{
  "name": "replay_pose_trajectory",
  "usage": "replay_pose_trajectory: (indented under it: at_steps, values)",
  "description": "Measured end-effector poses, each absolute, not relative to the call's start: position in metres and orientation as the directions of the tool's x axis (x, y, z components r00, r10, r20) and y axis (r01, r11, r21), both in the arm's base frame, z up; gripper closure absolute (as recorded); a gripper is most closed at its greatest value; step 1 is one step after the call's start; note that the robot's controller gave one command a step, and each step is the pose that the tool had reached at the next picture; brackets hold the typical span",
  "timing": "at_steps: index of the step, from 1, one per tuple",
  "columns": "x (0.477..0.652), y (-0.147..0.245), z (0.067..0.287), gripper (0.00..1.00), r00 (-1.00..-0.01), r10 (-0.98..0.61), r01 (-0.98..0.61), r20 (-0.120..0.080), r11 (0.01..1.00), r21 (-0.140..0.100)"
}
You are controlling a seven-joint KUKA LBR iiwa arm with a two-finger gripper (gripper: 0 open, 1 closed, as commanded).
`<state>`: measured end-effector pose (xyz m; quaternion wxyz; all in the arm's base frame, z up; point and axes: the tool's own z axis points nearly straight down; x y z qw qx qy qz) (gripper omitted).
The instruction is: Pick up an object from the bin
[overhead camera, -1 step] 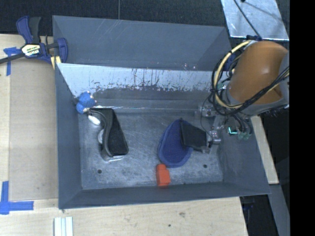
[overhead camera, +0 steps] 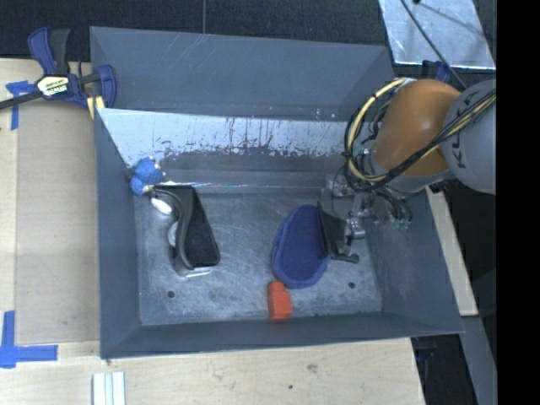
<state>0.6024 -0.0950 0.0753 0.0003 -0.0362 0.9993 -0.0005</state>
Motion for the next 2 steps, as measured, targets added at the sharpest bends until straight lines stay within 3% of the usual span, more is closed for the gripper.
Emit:
replay_pose_trajectory:
  at_steps: [1, 2]
  values:
    - [0.604, -0.094, 0.08, 1.0, -0.997, -0.073, -0.073, -0.006, 0.997, -0.002]
    - [0.578, -0.089, 0.23, 1.0, -0.995, -0.102, -0.102, -0.011, 0.995, -0.003]
